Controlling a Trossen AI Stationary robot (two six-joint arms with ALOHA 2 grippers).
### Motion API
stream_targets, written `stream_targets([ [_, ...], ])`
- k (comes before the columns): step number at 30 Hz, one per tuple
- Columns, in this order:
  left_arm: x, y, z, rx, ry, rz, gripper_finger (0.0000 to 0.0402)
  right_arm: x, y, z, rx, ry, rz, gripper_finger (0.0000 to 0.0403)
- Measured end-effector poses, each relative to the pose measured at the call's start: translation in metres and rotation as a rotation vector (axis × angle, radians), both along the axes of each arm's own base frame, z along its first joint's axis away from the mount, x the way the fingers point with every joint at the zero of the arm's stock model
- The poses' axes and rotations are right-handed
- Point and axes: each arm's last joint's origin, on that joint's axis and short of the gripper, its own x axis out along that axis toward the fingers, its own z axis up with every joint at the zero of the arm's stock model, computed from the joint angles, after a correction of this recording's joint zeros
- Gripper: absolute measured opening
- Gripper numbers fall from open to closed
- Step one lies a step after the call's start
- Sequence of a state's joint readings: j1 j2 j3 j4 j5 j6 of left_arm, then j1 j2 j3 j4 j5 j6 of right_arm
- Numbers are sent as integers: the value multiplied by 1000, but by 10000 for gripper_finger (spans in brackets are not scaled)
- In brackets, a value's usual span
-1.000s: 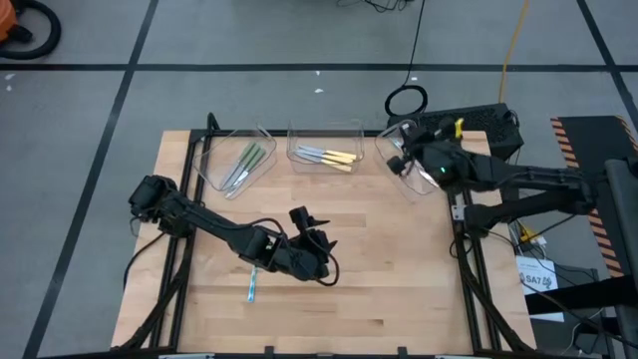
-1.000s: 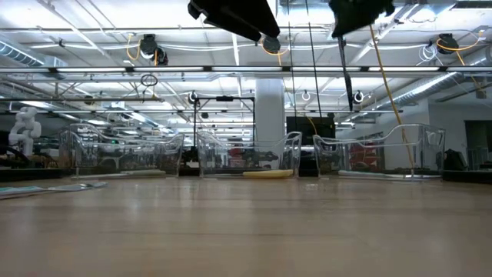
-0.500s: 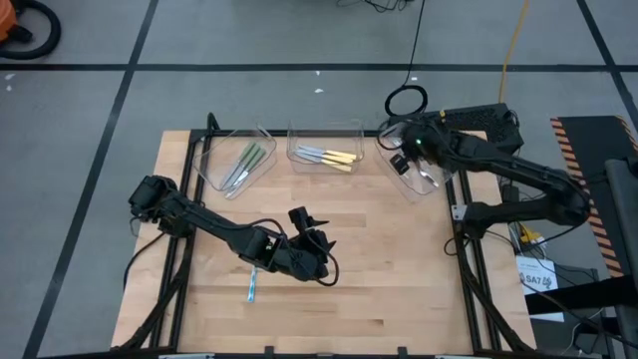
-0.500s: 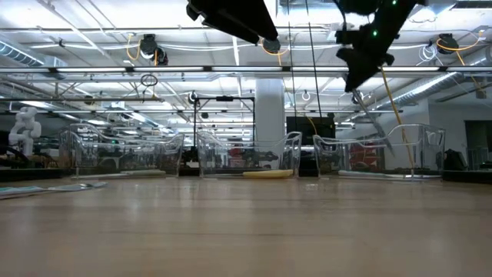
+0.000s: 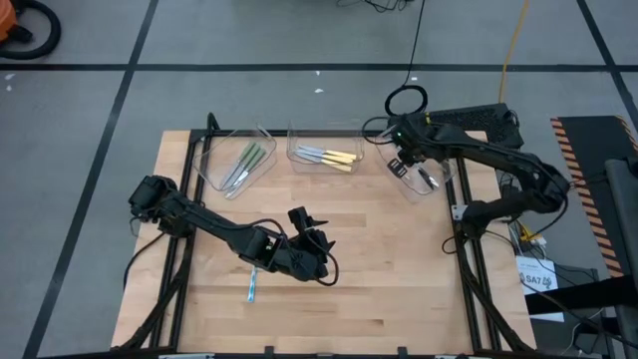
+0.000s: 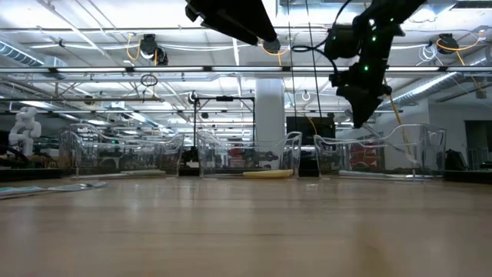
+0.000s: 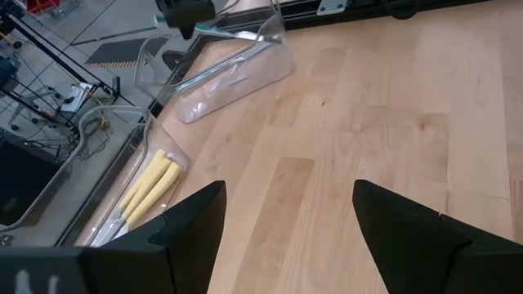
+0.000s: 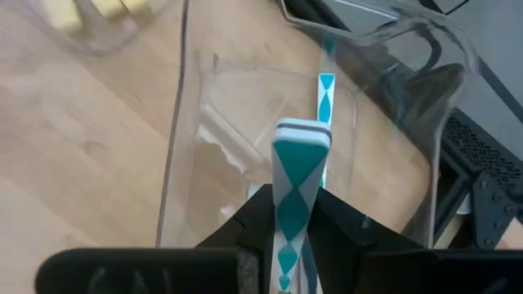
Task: Sort silverware by color (type)
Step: Put the top blue table knife into the right transparent bin, then put the blue table knife into the right transparent bin
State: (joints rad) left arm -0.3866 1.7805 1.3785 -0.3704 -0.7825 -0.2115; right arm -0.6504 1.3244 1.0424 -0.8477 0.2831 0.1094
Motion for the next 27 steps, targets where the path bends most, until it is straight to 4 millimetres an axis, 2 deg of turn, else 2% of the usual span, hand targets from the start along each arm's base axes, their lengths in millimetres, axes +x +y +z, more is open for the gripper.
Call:
stream_targets([
  [8,0,0,0,1,1,0,273,9,-10,-21,47,81,25,66],
  [17,0,0,0,0,0,0,273,16,-16,-33,55,99,35,72],
  [23,-1,1,-1,3,19,4,273,15,-14,-25,7,75,31,72],
  [27,-6,3,-6,-4,70,33,273,16,5,-2,-53,-8,82,73],
])
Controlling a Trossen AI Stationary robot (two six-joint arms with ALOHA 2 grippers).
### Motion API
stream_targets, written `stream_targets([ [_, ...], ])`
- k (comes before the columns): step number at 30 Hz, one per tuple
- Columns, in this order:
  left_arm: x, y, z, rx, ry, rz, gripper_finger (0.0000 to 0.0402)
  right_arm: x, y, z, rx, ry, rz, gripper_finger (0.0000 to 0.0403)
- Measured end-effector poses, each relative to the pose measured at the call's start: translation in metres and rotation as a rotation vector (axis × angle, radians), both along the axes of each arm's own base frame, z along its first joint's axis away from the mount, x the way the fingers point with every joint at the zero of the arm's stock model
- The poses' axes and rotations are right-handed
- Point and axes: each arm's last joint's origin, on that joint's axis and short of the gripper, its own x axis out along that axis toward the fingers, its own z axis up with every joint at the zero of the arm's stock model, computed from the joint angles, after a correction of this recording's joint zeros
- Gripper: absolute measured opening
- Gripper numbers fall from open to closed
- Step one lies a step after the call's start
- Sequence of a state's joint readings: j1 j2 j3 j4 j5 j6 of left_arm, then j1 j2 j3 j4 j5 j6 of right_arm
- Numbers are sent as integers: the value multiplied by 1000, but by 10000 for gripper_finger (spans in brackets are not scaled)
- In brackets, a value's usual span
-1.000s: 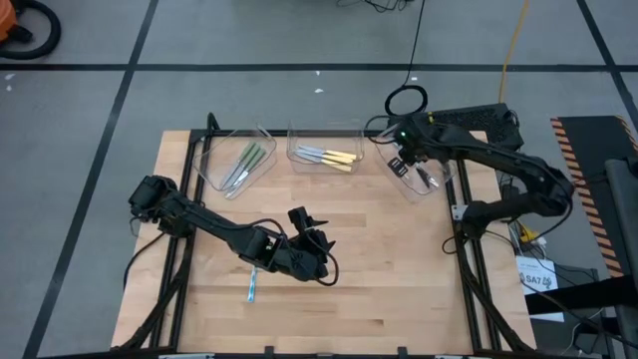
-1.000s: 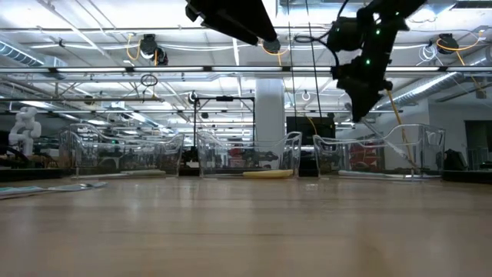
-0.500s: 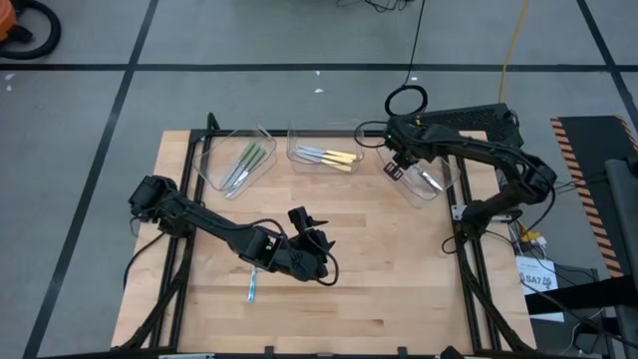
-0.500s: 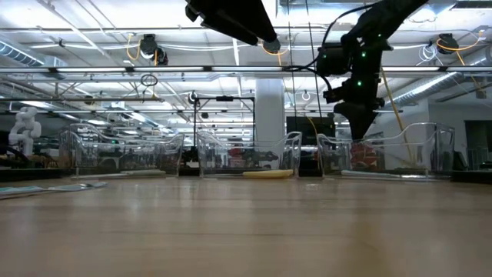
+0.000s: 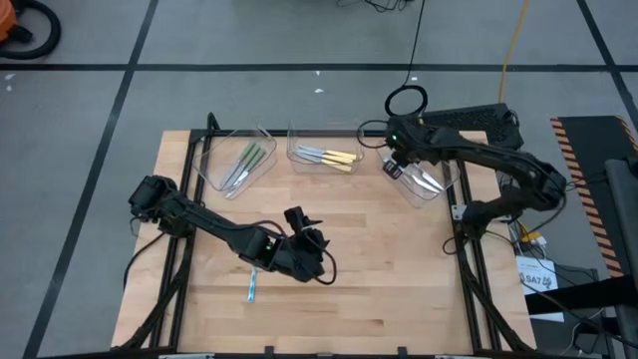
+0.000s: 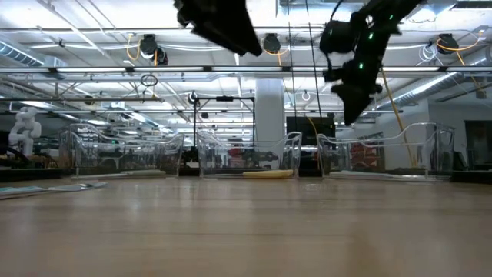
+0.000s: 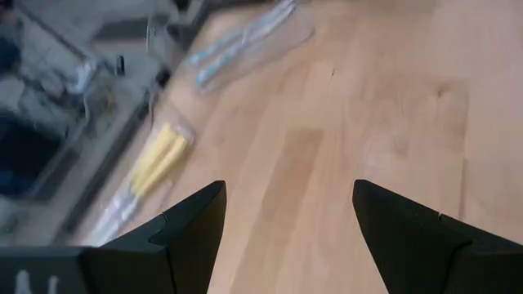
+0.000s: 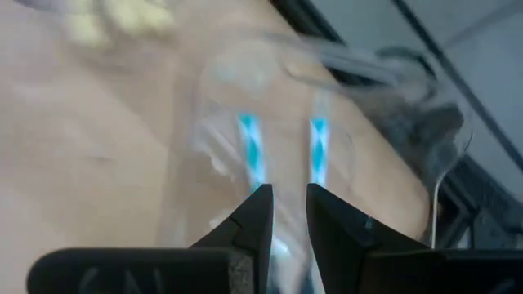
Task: Sort silverware by color (type)
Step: Put the blue table knife into the right transparent bin
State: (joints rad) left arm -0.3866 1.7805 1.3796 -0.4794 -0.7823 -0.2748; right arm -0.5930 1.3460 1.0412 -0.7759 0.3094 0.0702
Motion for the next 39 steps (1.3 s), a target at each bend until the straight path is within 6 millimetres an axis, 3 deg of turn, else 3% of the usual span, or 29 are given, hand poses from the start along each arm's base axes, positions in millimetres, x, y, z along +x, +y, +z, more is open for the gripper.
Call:
stream_targets([
  [6,-15,-4,-10,-146,68,98,273,0,59,31,-52,-223,169,73],
  [10,-25,-4,-15,-196,134,165,273,-8,99,33,-58,-373,299,73],
  [15,-43,-1,-20,-250,169,356,273,-16,138,15,-20,-500,445,73],
  [22,-77,-23,-29,-365,237,618,273,-18,178,-26,43,-490,641,73],
  [33,-93,-57,-58,-529,399,831,273,-3,231,-56,54,-548,837,73],
  [39,-97,-73,-62,-590,358,848,273,8,257,-74,90,-573,892,73],
])
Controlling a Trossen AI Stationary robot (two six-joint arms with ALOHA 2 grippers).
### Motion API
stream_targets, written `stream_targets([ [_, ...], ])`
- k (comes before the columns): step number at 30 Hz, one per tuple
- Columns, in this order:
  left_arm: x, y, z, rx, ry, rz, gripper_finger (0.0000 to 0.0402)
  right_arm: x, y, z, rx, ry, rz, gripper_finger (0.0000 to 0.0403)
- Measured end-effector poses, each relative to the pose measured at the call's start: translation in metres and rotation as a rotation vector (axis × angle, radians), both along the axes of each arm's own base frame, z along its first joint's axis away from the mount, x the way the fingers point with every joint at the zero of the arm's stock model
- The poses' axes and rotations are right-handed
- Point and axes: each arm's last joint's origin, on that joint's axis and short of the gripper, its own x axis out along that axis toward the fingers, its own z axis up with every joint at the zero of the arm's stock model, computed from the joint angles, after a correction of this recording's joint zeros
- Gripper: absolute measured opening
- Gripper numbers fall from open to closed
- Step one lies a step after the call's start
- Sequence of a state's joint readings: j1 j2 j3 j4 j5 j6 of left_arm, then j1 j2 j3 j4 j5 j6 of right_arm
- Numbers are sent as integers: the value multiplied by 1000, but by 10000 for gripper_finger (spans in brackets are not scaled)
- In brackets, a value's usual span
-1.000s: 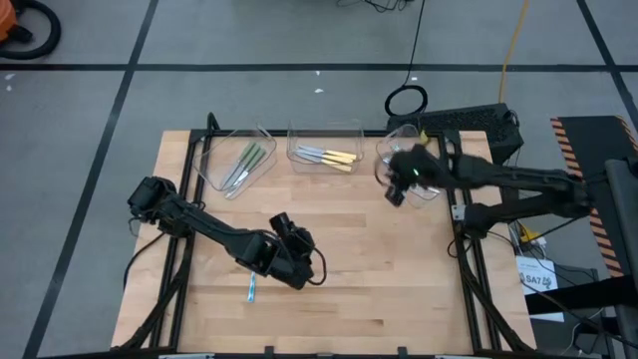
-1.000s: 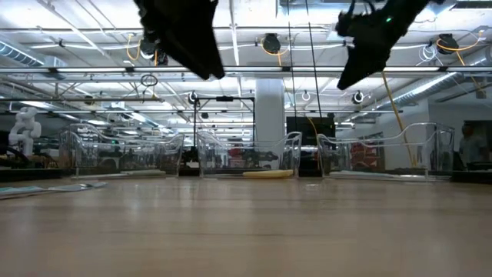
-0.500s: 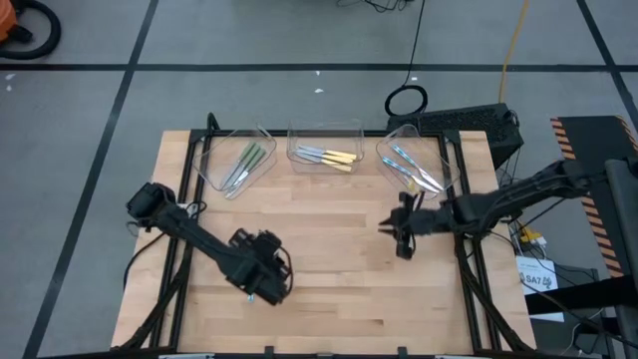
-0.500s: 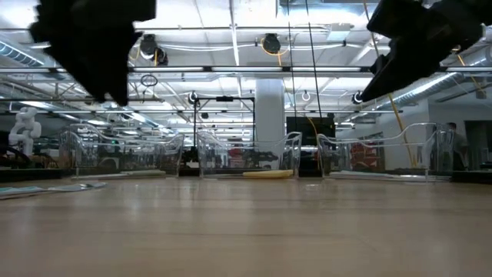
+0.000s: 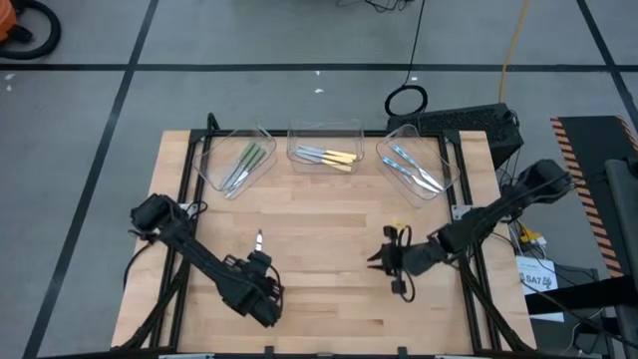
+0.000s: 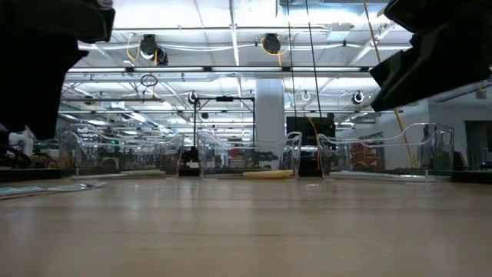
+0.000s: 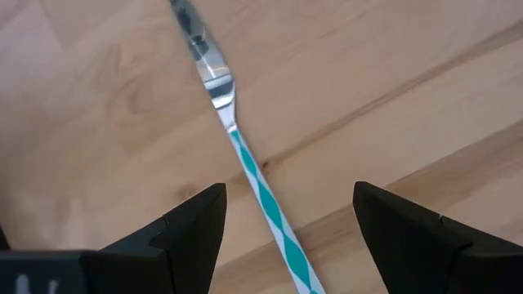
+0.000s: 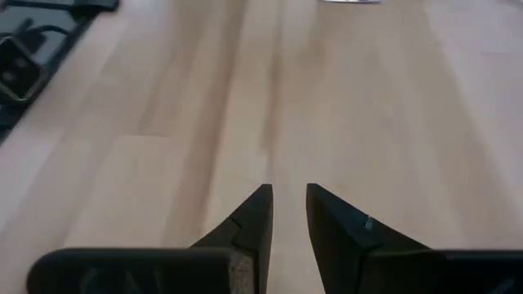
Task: Sort silverware by color (type)
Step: Put the blue table knife into the right transparent bin
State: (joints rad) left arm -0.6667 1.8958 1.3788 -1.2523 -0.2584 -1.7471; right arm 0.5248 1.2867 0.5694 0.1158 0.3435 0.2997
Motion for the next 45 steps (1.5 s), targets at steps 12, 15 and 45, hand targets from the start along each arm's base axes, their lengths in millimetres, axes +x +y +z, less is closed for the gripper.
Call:
stream_targets([
  [12,-10,-28,-24,-13,-15,76,273,13,27,-18,43,-88,76,73],
  [15,-12,-35,-32,-16,3,71,273,13,33,-18,60,-113,93,73],
  [45,-5,-40,-55,79,-17,-114,45,-11,68,-11,54,-223,94,73],
])
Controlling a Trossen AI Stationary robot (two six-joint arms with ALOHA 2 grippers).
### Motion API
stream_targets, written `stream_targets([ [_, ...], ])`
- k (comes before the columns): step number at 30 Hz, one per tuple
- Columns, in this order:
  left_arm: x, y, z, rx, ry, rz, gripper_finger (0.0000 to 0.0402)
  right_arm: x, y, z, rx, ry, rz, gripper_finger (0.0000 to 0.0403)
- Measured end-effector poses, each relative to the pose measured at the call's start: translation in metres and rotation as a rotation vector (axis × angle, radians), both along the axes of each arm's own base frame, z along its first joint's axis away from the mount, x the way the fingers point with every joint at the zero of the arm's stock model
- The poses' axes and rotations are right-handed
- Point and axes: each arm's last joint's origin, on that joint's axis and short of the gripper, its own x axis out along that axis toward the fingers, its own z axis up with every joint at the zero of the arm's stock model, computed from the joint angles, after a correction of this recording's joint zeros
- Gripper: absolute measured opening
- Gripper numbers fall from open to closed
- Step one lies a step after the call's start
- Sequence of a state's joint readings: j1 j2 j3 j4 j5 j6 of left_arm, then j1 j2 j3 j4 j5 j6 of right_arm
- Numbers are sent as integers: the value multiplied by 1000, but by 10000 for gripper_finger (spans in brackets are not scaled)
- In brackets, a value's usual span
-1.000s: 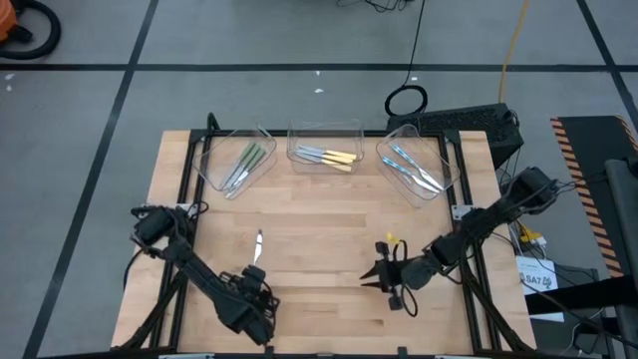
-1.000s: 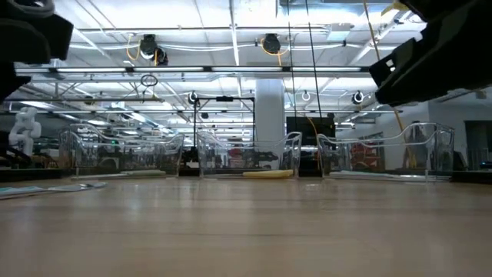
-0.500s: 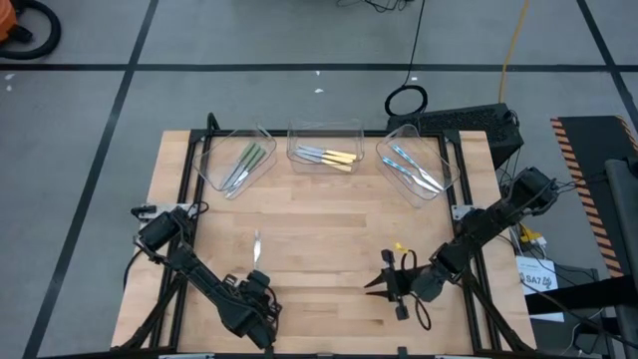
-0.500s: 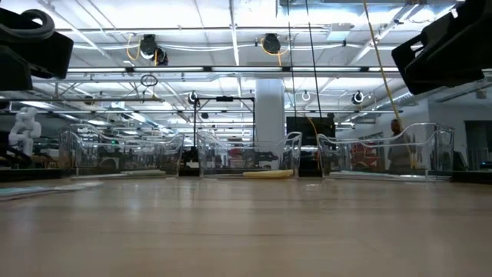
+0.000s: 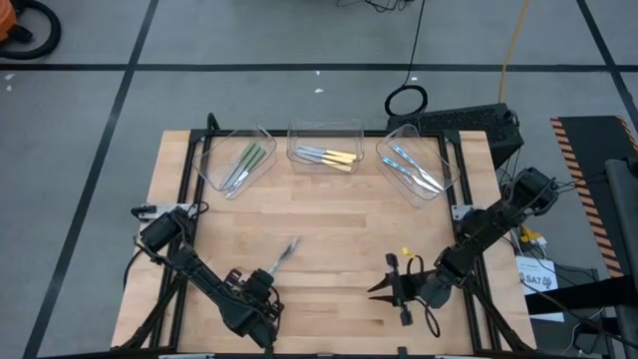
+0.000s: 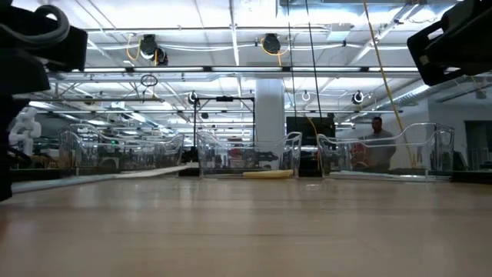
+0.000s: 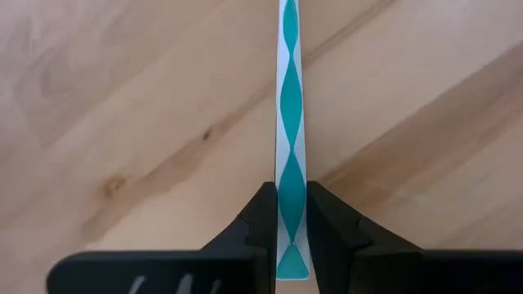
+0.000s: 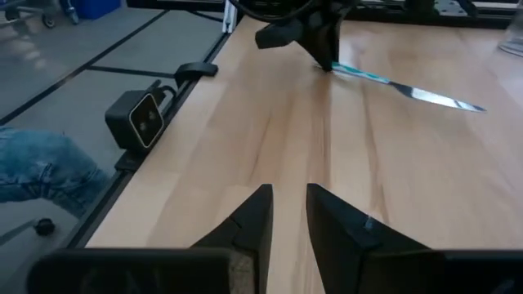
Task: Sort silverware by color (type)
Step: Put the blue table knife into the right transparent bin
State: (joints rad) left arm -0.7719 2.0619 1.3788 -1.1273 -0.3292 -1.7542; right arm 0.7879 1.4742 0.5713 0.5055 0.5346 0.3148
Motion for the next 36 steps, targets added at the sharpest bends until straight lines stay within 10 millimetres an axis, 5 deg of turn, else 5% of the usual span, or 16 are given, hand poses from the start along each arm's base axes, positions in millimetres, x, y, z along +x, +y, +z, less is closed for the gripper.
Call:
stream_targets([
  [11,18,-4,23,91,-89,-176,45,1,-3,0,-76,-36,-74,73],
  [20,49,18,41,213,-16,-429,45,5,-5,11,-75,-146,-204,73],
  [27,77,46,45,238,64,-593,45,26,-3,26,-104,-152,-251,90],
  [36,103,66,46,243,32,-693,45,61,-18,22,-327,-10,-310,138],
])
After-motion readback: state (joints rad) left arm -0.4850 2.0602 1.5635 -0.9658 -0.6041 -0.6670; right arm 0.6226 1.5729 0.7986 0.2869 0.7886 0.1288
